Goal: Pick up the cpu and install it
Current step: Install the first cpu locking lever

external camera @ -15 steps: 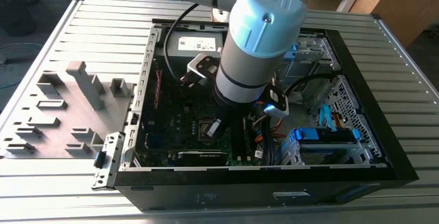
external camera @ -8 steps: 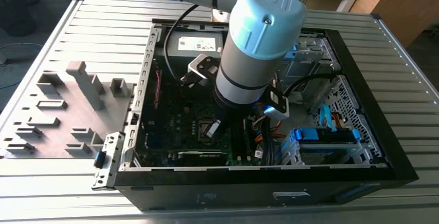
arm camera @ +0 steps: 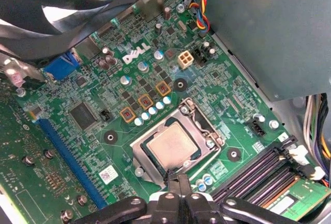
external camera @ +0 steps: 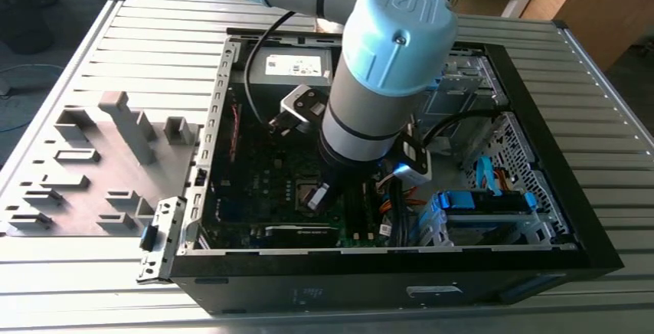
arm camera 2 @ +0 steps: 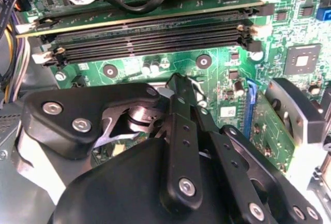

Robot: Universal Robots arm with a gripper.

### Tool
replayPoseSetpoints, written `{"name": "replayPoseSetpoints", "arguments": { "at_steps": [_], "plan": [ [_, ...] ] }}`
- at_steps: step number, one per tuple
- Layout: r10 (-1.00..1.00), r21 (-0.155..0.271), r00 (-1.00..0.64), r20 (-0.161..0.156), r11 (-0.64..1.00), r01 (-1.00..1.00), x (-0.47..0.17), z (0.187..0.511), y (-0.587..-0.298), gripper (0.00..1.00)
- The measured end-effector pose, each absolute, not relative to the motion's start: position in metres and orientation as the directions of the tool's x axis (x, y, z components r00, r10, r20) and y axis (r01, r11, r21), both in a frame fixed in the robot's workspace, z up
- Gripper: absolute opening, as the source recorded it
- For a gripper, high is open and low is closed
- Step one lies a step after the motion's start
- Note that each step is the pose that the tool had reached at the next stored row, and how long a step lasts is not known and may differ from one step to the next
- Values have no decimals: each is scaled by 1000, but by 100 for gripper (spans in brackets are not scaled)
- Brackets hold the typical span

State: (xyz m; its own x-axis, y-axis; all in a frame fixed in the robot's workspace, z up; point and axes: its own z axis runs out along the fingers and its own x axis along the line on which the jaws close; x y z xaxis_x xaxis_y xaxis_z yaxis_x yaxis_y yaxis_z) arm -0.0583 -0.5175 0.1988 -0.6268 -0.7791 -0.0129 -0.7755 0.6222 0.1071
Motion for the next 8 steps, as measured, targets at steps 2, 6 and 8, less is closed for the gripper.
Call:
{"name": "replayPoseSetpoints", "arguments": {
  "at_steps": [2,6,8],
  "plan": [
    [-778,107,-628,-13,624,-774,-58,198,-518,11],
    [-771,107,-636,-13,632,-768,-55,196,-517,11],
    [-768,107,-641,-13,636,-764,-54,195,-517,11]
  ]
}}
